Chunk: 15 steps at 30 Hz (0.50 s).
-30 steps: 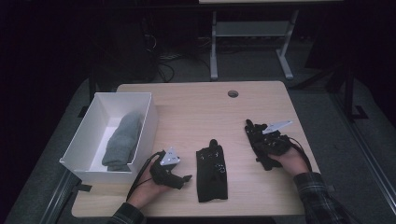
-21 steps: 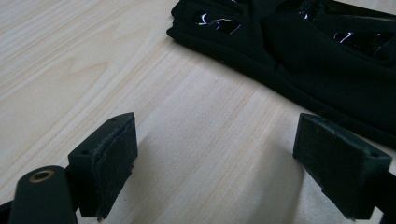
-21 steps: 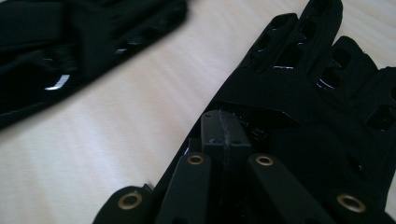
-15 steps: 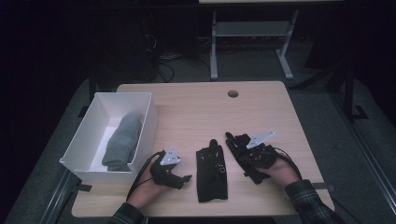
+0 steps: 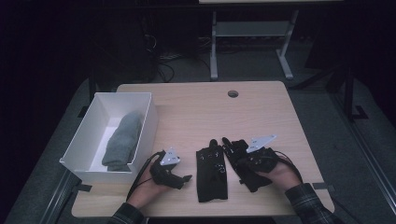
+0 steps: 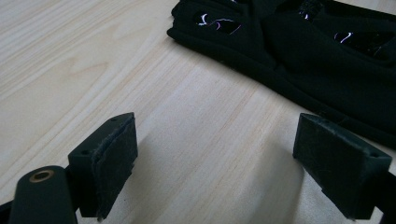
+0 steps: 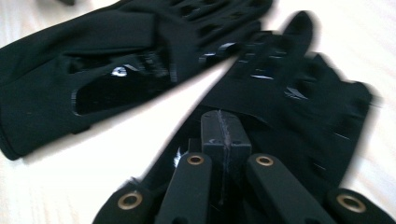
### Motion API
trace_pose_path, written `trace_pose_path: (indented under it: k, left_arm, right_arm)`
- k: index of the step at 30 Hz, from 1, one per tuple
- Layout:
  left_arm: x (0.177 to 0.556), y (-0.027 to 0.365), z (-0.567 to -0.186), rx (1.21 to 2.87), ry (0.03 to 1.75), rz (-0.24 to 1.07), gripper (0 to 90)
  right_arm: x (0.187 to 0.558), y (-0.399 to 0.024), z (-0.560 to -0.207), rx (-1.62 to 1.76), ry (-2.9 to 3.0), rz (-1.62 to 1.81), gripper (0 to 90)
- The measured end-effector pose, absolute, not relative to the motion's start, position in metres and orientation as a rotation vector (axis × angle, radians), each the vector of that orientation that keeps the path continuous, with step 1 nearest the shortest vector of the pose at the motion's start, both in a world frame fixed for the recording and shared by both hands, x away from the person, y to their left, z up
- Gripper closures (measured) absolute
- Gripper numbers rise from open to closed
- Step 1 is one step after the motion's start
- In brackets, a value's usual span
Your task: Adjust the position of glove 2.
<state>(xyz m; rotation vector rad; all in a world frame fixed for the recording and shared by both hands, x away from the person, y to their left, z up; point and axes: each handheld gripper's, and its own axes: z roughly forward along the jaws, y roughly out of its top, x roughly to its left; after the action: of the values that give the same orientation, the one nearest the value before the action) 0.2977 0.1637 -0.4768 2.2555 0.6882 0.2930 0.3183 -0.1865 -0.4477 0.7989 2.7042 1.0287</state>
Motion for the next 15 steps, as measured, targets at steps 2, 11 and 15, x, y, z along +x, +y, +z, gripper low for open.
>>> trace_pose_path:
  k: [2,11,15]
  left_arm:
    - [0.298,0.164,-0.477,2.257,0.688,0.293,13.3]
    - [0.298,0.164,-0.477,2.253,0.690,0.292,13.3]
    - [0.298,0.164,-0.477,2.256,0.691,0.291,13.3]
  right_arm:
    - [0.319,-0.192,-0.446,0.813,2.687,1.032,90.0]
    - [0.315,-0.248,-0.455,0.978,2.639,1.004,90.0]
    - [0.309,-0.246,-0.458,0.939,2.675,1.020,90.0]
